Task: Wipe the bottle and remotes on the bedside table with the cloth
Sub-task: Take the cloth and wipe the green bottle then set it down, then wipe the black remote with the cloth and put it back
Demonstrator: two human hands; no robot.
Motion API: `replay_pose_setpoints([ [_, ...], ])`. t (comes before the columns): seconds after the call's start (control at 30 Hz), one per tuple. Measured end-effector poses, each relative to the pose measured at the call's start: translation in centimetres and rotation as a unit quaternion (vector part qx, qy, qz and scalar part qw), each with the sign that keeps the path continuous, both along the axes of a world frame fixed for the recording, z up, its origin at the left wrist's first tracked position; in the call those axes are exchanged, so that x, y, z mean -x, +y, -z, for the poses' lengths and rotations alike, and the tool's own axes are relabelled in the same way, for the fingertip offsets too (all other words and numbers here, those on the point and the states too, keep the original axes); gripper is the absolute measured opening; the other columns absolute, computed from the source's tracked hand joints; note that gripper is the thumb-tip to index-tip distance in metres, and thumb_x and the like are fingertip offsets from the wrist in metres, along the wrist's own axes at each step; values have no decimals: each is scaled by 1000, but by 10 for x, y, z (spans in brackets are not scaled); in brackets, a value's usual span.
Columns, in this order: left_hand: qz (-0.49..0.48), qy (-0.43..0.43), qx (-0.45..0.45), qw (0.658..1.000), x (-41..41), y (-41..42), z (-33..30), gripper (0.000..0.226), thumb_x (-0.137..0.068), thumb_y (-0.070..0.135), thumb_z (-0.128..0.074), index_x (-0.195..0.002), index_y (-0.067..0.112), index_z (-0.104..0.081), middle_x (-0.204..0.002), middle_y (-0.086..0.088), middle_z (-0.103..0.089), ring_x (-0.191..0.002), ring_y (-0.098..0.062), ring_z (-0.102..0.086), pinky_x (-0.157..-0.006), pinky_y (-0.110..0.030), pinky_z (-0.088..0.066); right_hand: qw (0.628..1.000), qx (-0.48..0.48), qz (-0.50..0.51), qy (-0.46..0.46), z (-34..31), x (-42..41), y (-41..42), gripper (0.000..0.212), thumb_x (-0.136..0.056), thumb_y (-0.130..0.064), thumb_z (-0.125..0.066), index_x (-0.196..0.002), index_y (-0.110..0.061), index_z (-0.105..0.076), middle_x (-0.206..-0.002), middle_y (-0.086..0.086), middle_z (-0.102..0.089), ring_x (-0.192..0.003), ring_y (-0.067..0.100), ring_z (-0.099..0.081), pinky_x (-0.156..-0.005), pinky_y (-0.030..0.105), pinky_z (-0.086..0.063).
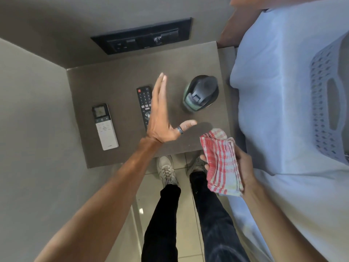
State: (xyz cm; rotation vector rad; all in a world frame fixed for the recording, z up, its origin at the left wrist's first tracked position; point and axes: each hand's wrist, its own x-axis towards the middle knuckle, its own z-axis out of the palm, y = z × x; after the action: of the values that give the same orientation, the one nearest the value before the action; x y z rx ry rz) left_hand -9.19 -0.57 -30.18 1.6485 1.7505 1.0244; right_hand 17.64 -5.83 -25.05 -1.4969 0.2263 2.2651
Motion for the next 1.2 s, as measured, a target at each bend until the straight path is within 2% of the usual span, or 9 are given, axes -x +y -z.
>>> replay_pose_setpoints([
  [0.27,-336,96,345,871,-4,-59,25,113,-74,53,-96,-155,-4,-39,-154,-28,-48,-139,-47,-47,-115,-54,-39,997,-19,-75,30,7,28,-9,86,-99,-76,-49,-148,-7,-61,-133,21,-74,-114,37,-74,-102,50,-58],
  [0.4,-349,37,329,877,2,-59,40,74,-80,26,-91,-138,-3,-56,-138,-27,-60,-129,-46,-54,-107,-45,-38,990,-87,-112,23,5,51,0,83,-82,-73,-66,-138,-13,-71,-125,12,-78,-112,30,-77,-93,45,-65],
  [0.53,-352,-33,297,887,10,-71,35,63,-79,7,-89,-133,-5,-58,-131,-25,-59,-121,-37,-56,-104,-43,-49,982,-109,-152,7,-7,78,9,40,-97,-49,-65,-112,-18,-85,-101,4,-84,-89,21,-81,-80,36,-67],
  [0.67,-345,-107,275,891,17,-90,12,66,-80,10,-90,-133,6,-52,-124,-13,-63,-101,-19,-68,-85,-35,-64,954,-183,-226,-73,-25,114,16,35,-101,-35,-66,-127,-14,-76,-109,7,-83,-102,25,-79,-91,41,-63],
  [0.77,-350,-186,240,886,17,-109,-18,67,-75,19,-89,-127,21,-47,-107,12,-68,-84,3,-74,-67,-21,-65,818,-439,-286,-237,-39,141,18,37,-100,-28,-64,-133,-12,-68,-131,9,-71,-124,23,-69,-113,48,-53],
  [0.9,-298,-225,196,907,20,-127,-60,49,-69,19,-83,-110,35,-61,-88,29,-77,-70,10,-71,-57,-17,-59,432,-739,-400,-326,-45,173,15,51,-102,-17,-53,-153,-14,-55,-154,7,-56,-126,30,-58,-109,48,-48],
  [0.97,-271,-214,184,920,28,-134,-74,36,-65,14,-80,-92,34,-67,-77,25,-76,-61,6,-67,-49,-23,-53,318,-771,-484,-265,-38,179,12,51,-98,-4,-53,-147,-16,-64,-164,3,-54,-125,38,-56,-102,56,-51],
  [1.07,-255,-212,191,924,39,-139,-84,39,-62,4,-82,-93,26,-68,-70,27,-74,-53,4,-66,-46,-17,-51,265,-799,-487,-231,-27,176,26,52,-96,7,-62,-142,-17,-70,-156,3,-61,-104,39,-60,-85,54,-59],
  [1.2,-230,-187,177,939,49,-131,-88,39,-62,0,-77,-100,6,-72,-73,7,-74,-59,-8,-68,-48,-29,-57,280,-809,-466,-224,-29,176,12,51,-98,10,-57,-143,-9,-68,-153,12,-63,-88,35,-58,-78,38,-53],
])
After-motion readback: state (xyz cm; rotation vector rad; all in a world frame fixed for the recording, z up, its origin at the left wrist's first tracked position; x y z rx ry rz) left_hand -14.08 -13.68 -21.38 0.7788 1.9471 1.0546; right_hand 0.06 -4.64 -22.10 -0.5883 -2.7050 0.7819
